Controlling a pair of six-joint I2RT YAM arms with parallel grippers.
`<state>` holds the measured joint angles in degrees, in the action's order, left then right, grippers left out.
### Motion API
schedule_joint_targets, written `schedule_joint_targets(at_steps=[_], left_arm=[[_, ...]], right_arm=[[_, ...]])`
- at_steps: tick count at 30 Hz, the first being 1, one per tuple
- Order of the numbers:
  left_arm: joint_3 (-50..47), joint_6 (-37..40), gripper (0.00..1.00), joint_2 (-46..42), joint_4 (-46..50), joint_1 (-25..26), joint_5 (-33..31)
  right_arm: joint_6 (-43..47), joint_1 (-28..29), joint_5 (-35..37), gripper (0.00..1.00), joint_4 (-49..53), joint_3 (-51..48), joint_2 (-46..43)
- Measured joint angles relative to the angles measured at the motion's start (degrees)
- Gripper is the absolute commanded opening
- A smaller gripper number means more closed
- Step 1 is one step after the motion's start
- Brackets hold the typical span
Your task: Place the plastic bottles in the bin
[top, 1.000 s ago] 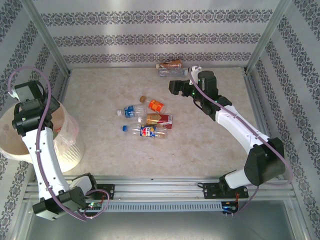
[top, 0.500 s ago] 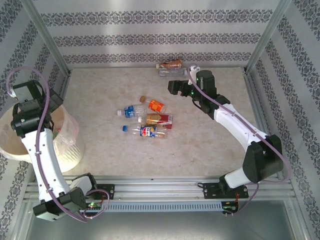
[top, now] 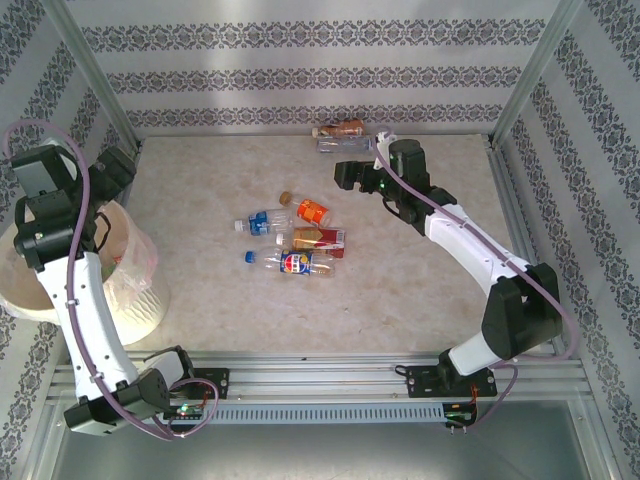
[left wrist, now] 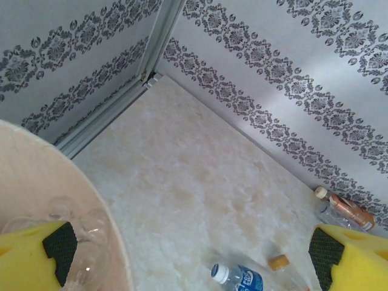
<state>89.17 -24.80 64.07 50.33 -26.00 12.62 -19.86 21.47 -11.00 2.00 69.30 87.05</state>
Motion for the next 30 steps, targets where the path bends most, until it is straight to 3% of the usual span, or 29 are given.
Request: schedule_joint_targets(at_steps=[15, 21, 24, 30], left_arm=[[-3.72, -3.80, 1.00, 1.46, 0.76, 0.00, -10.82], [-2.43, -4.90, 1.00, 1.46, 0.85, 0.52, -8.13], [0.11, -5.31, 1.00, 1.44, 0.87, 4.90, -8.15], [5.86, -5.53, 1.00, 2.73, 0.11, 25.00, -13.11]], right_arm=[[-0.61, 0.02, -0.02, 0.98, 0.44, 0.48, 0.02], [-0.61, 0.02, -0.02, 0.98, 0.61, 0.48, 0.02], [-0.66, 0.02, -0.04, 0.98, 0.57, 0.46, 0.02], [-0.66, 0.02, -0.42, 0.98, 0.35, -0.63, 0.00]])
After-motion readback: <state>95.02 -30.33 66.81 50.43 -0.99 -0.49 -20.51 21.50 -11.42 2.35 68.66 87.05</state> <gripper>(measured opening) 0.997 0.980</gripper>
